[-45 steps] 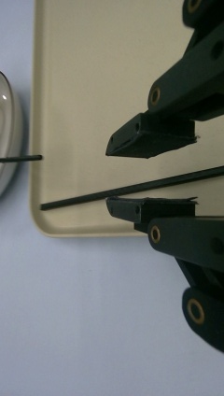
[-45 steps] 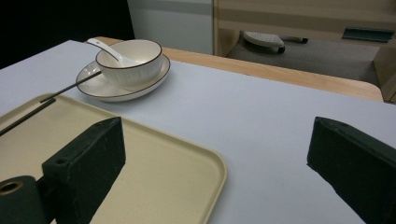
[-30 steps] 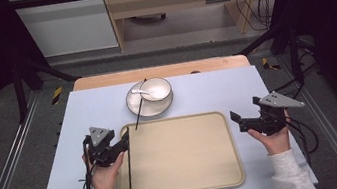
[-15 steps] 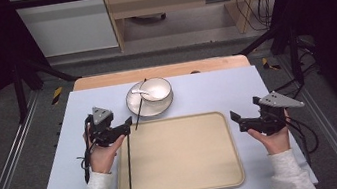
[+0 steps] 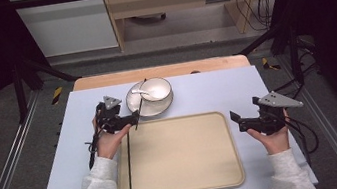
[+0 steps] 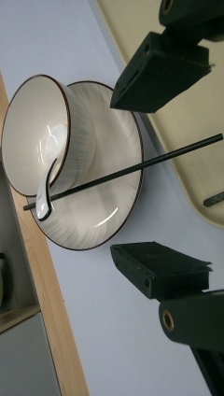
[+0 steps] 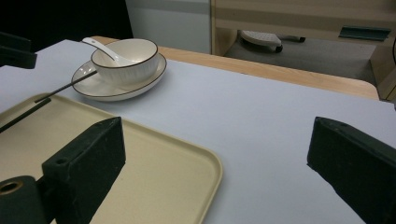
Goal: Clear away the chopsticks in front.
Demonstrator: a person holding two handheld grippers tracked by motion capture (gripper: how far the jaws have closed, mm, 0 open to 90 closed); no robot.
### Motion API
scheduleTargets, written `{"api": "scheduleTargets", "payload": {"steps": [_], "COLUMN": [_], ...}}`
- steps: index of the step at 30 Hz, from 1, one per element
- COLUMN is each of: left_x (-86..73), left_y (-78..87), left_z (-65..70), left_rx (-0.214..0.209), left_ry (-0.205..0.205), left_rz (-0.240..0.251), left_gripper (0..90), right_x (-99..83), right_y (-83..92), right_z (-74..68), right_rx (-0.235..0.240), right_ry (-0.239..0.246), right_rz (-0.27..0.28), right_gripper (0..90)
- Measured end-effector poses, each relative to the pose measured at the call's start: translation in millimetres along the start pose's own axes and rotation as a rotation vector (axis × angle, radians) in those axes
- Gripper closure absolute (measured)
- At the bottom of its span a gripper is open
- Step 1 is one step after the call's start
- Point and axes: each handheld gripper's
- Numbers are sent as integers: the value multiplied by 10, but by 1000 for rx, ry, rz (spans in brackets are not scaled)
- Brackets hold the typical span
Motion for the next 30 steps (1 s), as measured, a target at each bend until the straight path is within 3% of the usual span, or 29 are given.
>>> {"api": "scheduleTargets", "payload": {"steps": [15, 30], "left_x": [68, -38], "left_y": [-449, -835], "left_z": [52, 66], "left_rx": [15, 13], "left_ry": [-50, -51], "left_rz": [-78, -151], "left_gripper": [369, 618], "right_x": [11, 0], "right_y": [25, 7], "right_z": [15, 5], "right_rx": [2, 6], "right_ry": [-11, -6], "right_rz": [7, 1], "right_gripper": [48, 48]}}
Point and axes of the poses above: each handheld gripper's, and its own axes: y roughly backward along the jaws, x roughly out of its top, z roughly to its right, and after that the axes turned 9 degrees about z, right-handed
